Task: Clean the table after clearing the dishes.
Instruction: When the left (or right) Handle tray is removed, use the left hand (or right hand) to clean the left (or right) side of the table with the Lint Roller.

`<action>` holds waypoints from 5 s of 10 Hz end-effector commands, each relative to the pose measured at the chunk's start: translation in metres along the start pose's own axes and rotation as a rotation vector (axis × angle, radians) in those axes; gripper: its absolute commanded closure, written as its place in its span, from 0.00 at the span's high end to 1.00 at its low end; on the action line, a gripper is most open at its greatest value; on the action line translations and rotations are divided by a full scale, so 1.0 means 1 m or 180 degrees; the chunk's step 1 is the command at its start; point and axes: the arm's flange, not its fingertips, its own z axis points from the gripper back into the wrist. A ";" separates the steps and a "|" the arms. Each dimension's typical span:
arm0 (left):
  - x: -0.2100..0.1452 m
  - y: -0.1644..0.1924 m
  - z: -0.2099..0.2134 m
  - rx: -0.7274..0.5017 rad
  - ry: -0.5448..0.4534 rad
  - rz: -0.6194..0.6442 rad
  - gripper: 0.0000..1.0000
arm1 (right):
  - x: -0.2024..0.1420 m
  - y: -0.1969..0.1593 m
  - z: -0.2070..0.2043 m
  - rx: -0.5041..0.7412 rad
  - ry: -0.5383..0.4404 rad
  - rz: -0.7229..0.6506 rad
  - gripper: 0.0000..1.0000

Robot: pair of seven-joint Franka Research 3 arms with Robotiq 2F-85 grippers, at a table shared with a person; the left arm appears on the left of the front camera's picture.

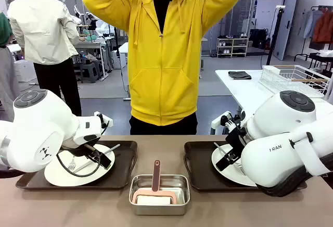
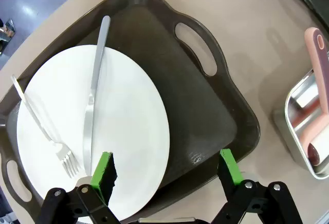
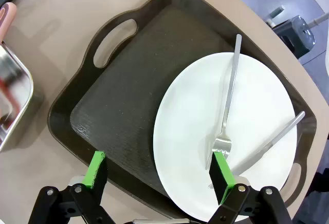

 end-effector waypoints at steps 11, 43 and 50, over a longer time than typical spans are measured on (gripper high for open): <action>0.000 0.000 0.000 0.0000 0.0000 -0.0001 1.00 | 0.000 0.000 0.000 0.0000 0.0000 -0.0001 1.00; -0.269 0.309 0.210 -0.2424 -0.1745 0.2672 1.00 | -0.252 -0.266 0.206 0.2035 -0.1730 -0.3639 1.00; -0.269 0.309 0.210 -0.2424 -0.1745 0.2672 1.00 | -0.252 -0.266 0.206 0.2035 -0.1730 -0.3639 1.00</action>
